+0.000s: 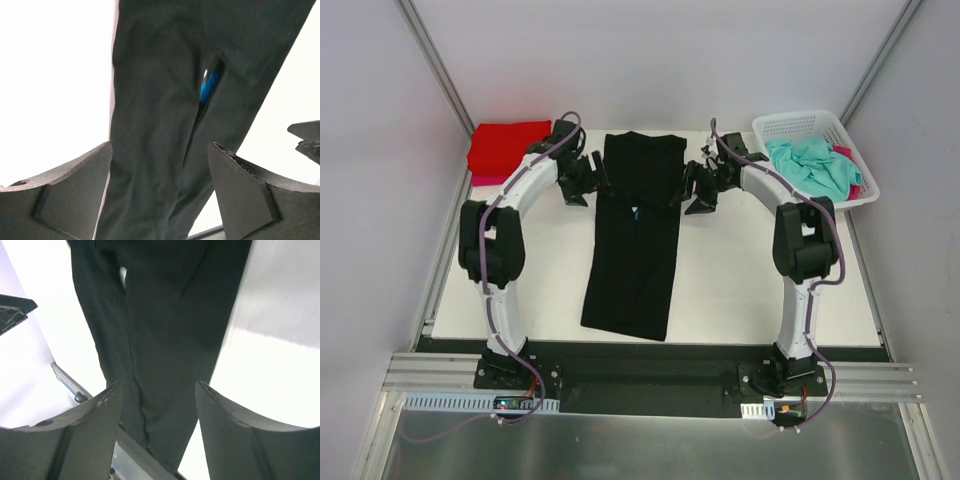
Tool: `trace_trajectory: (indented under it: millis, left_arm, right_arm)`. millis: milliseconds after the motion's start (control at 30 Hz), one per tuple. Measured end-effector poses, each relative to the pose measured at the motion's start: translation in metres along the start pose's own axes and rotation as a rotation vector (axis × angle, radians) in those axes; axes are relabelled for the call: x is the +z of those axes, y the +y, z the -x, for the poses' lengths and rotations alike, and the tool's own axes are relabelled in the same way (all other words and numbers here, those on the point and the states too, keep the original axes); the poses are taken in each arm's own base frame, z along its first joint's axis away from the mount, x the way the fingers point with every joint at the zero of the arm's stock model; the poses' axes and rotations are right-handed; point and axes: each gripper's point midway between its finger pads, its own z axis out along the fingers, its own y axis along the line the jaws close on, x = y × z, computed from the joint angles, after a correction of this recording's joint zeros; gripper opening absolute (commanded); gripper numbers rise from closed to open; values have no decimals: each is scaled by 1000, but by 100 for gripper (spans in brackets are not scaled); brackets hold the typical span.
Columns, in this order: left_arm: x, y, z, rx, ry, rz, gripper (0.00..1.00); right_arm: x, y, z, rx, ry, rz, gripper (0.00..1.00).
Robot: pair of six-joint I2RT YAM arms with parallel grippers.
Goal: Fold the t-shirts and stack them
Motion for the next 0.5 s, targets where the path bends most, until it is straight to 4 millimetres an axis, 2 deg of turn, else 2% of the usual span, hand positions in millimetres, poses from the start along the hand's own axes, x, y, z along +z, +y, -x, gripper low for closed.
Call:
trace_trajectory:
  millis: [67, 167, 267, 400, 500]
  left_arm:
    - [-22, 2, -14, 10, -14, -4, 78]
    - [-40, 13, -46, 21, -19, 0, 77]
    - [-43, 32, -99, 27, 35, 22, 77]
    - [-37, 60, -158, 17, 117, 61, 76]
    - [-38, 76, -193, 9, 149, 86, 76]
  right_arm:
    - [-14, 8, -21, -21, -3, -6, 63]
    - [-28, 10, -56, -39, 2, -23, 61]
    - [-32, 4, -95, -46, 20, -49, 58]
    - [-26, -17, -144, -30, 72, -109, 54]
    - [-21, -30, -173, -26, 90, -148, 54]
